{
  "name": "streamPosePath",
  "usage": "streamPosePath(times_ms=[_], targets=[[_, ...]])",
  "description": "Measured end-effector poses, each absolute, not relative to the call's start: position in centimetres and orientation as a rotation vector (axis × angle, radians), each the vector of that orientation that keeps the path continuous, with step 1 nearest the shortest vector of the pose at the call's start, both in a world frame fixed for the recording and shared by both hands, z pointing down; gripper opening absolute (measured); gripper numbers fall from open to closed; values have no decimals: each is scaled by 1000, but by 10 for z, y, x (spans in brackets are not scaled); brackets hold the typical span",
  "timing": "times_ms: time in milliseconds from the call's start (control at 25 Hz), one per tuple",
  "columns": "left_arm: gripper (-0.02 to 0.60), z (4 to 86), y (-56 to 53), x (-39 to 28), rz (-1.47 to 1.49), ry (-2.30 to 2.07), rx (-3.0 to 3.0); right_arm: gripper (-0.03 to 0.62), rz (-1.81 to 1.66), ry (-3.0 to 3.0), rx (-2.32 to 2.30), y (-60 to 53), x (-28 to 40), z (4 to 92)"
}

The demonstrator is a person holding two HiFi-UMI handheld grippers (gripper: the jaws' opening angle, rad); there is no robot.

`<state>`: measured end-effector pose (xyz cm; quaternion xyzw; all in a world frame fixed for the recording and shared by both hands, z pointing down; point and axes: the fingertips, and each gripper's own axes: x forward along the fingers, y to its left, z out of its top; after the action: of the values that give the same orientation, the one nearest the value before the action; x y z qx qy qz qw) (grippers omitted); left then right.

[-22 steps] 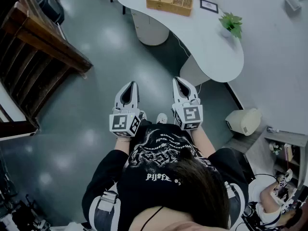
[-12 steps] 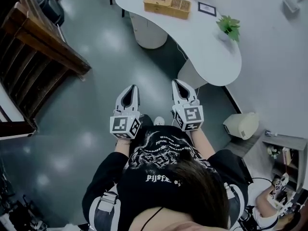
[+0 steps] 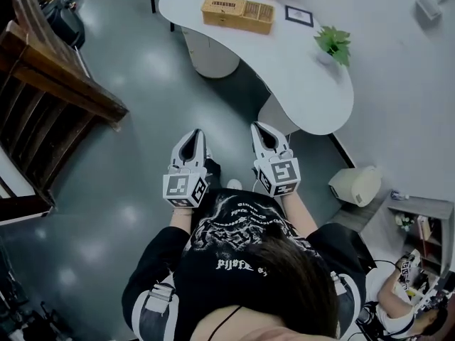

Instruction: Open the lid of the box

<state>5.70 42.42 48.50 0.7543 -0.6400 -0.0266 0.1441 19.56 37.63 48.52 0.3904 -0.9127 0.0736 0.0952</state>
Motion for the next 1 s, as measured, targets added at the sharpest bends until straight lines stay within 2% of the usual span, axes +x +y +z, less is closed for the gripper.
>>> streamPosePath(times_ms=[1000], targets=[[26,480,197,-69,-40,-1654,2350,26,255,-2596,1312,179,78,496]])
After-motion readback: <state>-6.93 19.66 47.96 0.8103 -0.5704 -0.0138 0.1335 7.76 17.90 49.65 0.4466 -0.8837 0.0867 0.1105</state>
